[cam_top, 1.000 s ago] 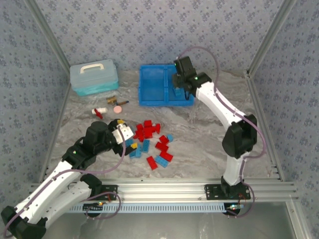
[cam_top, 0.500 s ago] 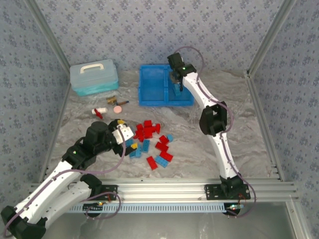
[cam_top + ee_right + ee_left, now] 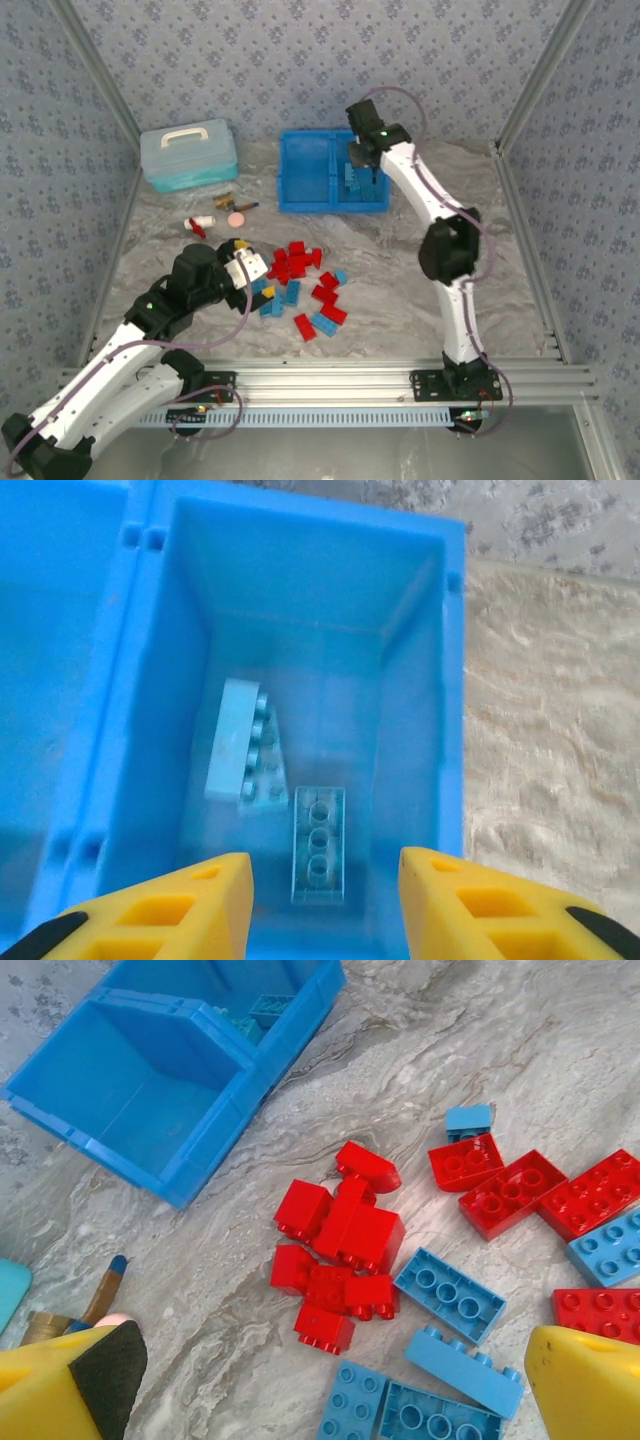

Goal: Sort the legos into containers by color

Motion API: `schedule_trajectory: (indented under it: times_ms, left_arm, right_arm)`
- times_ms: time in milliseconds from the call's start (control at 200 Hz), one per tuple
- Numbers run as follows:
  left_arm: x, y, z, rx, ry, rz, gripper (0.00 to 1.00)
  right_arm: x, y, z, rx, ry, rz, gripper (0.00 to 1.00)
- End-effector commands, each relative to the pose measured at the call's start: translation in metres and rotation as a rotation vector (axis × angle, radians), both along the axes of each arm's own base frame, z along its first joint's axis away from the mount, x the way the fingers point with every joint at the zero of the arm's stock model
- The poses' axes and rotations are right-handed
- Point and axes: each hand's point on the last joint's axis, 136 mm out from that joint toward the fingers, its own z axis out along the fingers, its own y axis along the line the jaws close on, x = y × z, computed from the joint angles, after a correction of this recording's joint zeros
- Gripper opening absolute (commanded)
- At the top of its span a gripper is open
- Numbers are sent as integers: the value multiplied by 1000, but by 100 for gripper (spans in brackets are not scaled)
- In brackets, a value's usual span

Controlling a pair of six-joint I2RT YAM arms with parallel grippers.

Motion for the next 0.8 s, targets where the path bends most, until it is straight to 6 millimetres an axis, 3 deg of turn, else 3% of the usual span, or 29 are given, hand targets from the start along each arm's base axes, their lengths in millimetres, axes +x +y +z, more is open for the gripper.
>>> schedule_trajectory:
  times_ms: [0,180,275,310,400,595,794]
  left_arm:
    - [4,6,7,15,-33,37,99]
    - [-1,1,5,8,-17,-8,99]
    - [-3,-2,4,4,-6,-24,99]
    - [-2,-3,3,4,0,-26,99]
    - [-2,-5,1,7,10,-31,99]
    - [-1,-3,-1,15,13,-23,99]
    - [0,-1,-1,21,6,-9,99]
  right_arm:
    - [-61,26,60,229,-108,107,46]
    - [-155,37,20,271,-35,208,46]
    - [-197,48,-17,273,61,274,46]
    - [-215,52,-44,264,127,306,46]
    - [-243,64,-82,255,232,365,47]
    - [-259,77,-137,239,363,388,48]
    - [-246,76,-167,167,384,348,45]
